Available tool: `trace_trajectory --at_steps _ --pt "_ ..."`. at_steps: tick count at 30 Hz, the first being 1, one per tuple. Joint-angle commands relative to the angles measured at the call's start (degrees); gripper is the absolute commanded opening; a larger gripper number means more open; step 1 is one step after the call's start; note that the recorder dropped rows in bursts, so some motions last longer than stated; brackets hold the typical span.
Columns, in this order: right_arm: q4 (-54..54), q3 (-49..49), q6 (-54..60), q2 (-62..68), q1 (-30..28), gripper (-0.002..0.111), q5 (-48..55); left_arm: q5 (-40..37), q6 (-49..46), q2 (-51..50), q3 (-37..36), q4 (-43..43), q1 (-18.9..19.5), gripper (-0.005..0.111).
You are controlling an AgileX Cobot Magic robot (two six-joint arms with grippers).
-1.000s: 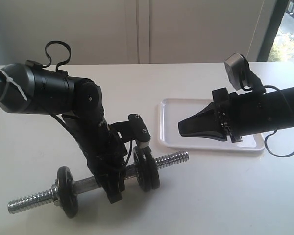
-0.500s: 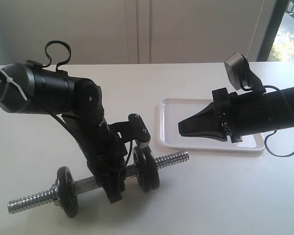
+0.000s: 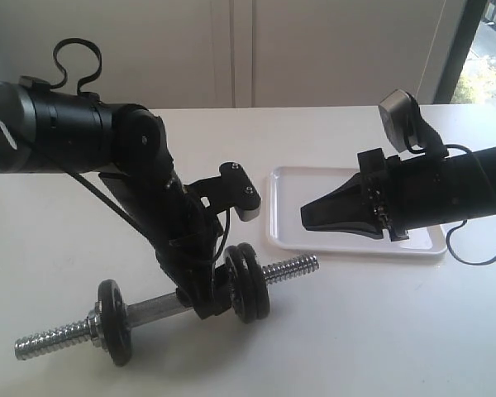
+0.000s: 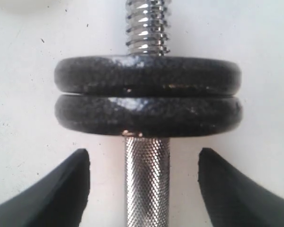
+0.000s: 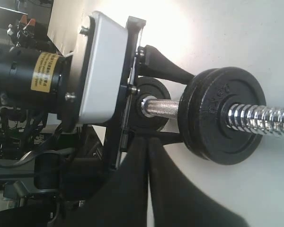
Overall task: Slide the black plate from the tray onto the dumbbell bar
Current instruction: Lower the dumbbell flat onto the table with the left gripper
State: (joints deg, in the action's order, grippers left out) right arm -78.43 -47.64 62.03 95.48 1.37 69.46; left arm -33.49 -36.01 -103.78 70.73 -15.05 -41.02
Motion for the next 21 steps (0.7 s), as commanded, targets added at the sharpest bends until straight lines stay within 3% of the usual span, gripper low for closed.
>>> trace_trajectory --at_steps 1,11,15,21 --pt "-0.06 -0.26 0.76 -0.57 -0.31 0.0 0.51 -1.09 0.1 0.4 -0.01 -0.57 -0.27 0.071" --pt "-0.06 -0.26 0.88 -0.57 -0.31 0.0 0.51 -1.17 0.1 0.4 -0.01 -0.57 -0.27 0.071" --pt "-0.06 -0.26 0.88 -0.57 -0.31 0.0 0.51 -5.25 0.52 1.39 0.72 0.12 -0.27 0.069" --pt "-0.06 -0.26 1.09 -0.57 -0.31 0.0 0.51 -6.78 0.74 4.84 2.06 2.78 -0.27 0.057"
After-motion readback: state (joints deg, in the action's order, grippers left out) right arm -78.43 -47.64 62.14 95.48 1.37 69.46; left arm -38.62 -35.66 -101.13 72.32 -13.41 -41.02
